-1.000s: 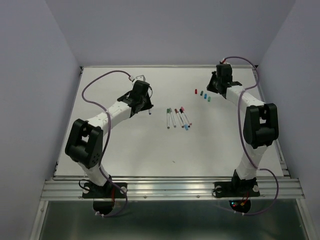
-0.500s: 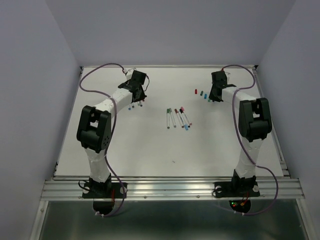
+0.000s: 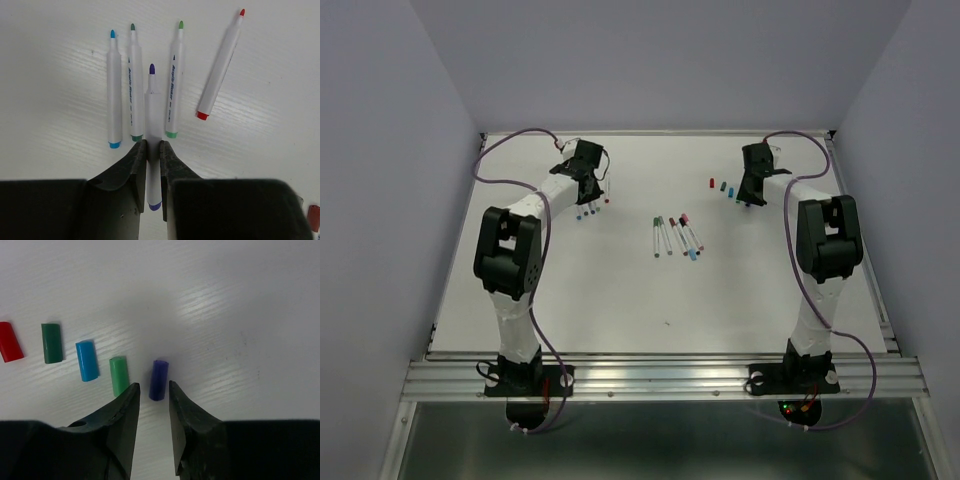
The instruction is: Open the pen caps
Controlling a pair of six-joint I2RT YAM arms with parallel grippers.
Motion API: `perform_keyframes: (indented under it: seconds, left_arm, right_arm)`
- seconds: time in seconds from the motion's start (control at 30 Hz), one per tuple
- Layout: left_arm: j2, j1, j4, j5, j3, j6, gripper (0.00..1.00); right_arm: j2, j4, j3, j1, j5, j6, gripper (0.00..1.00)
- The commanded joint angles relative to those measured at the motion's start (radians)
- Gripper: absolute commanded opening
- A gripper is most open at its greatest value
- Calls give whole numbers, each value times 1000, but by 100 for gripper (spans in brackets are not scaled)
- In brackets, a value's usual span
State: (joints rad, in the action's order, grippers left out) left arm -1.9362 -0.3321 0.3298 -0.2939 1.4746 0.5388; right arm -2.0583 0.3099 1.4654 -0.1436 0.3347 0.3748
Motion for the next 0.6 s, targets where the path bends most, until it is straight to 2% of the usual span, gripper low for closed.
perform_keyframes:
  seconds: [0.0, 0.13, 0.3, 0.33, 0.37, 0.4, 0.57]
  left_arm:
    - [-20, 7, 8, -22, 58, -16, 0]
    - [-44, 15, 12, -30, 81, -19, 0]
    - [-75, 24, -18, -37, 110, -48, 0]
    - [-79, 24, -46, -34, 113, -71, 0]
    - [-86, 24, -60, -33, 113, -83, 0]
    - [-90, 24, -69, -31, 121, -95, 0]
    - [-138, 31, -49, -60, 167, -126, 0]
  right_arm:
    - [21, 8, 39, 2, 9, 13, 39]
    - [47, 12, 36, 2, 6, 15, 45]
    - [116, 12, 13, 2, 9, 22, 63]
    - [150, 14, 4, 2, 9, 21, 70]
    - [165, 14, -2, 2, 7, 21, 90]
    - [181, 14, -5, 2, 3, 21, 98]
    - [277, 12, -45, 2, -5, 13, 100]
